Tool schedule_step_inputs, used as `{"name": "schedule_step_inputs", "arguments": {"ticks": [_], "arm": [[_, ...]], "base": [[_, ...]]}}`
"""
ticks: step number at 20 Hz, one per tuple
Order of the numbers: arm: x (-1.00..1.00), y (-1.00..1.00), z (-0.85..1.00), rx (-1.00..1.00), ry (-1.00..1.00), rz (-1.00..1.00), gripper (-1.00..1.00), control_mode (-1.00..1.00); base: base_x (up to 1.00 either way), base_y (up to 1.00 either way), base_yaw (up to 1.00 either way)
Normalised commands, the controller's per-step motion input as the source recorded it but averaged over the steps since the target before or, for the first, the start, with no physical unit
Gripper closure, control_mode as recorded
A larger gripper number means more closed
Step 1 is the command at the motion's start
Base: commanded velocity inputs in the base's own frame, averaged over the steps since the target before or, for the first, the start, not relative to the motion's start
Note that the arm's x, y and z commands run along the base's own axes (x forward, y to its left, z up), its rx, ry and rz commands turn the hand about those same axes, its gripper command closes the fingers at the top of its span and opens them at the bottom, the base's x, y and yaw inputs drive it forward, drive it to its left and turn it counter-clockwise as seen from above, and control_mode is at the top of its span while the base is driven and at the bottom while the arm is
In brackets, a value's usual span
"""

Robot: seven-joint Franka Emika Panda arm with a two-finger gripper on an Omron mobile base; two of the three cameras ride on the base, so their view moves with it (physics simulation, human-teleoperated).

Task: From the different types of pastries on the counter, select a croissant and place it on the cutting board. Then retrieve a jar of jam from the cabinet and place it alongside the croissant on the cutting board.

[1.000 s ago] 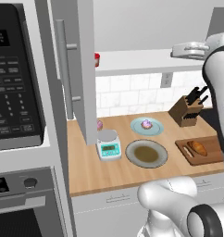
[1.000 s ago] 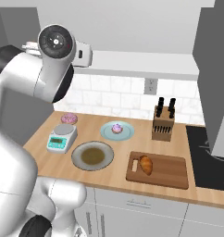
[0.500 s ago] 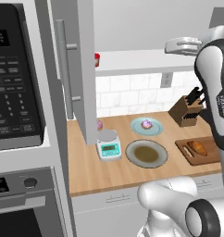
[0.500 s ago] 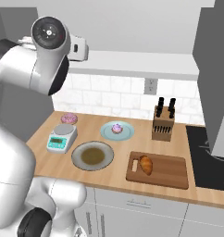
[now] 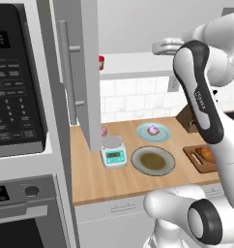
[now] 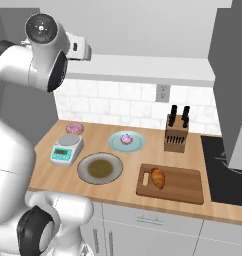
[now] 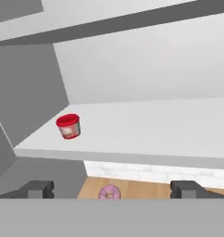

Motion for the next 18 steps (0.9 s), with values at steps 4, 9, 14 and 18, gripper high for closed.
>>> {"name": "schedule_step_inputs", "arguments": {"ticks": [4,9,14,18], "arm": [[0.19,0.19,0.00,-0.02,0.00,-0.12,-1.00,-1.00],[0.04,0.10,0.00,-0.01,-0.02,-0.07,-1.00,-1.00],[0.12,0.00,0.09,0.00,0.09,-0.01,-1.00,-1.00],[0.07,-0.01,0.02,0.00,0.15,0.04,-1.00,-1.00]], "base": [[0.00,0.00,0.00],[0.00,0.00,0.00],[0.00,0.00,0.00],[0.00,0.00,0.00]]}}
